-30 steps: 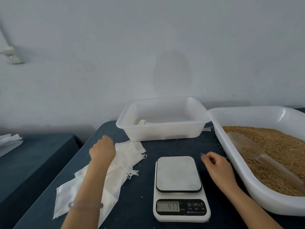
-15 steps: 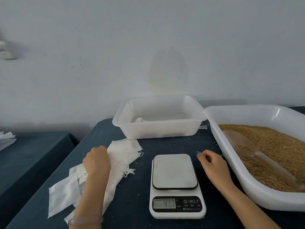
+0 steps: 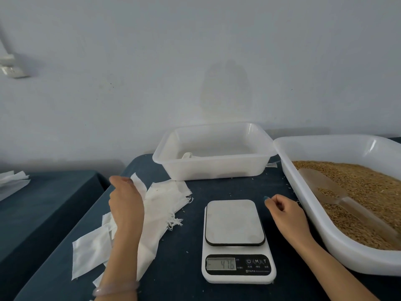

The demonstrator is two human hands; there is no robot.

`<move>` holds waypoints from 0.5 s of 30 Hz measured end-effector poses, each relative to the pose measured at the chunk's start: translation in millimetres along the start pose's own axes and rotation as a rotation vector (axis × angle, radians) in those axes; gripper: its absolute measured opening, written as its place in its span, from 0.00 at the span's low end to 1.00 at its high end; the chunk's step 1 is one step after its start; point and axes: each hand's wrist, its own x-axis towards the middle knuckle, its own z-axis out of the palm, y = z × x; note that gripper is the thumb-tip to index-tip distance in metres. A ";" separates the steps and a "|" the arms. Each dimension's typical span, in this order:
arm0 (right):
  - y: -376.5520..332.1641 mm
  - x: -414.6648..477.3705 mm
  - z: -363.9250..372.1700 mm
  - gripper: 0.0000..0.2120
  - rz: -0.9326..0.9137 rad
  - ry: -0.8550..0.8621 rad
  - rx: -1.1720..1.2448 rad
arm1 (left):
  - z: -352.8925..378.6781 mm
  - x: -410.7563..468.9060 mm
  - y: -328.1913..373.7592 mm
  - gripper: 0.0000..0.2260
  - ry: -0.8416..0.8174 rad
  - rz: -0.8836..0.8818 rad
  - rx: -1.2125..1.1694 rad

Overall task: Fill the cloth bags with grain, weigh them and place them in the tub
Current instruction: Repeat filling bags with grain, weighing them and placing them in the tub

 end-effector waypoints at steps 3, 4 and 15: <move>0.1 1.1 0.6 0.18 0.004 0.000 0.000 | -4.9 5.2 0.6 0.01 -0.023 -0.243 -0.299; 0.4 1.3 0.8 0.18 0.003 -0.001 0.001 | -4.5 7.5 -0.1 0.02 -0.055 -0.334 -0.376; -10.1 -3.4 -1.1 0.17 -0.118 -0.001 0.120 | 6.8 -20.2 40.8 0.17 -0.710 -0.855 -1.233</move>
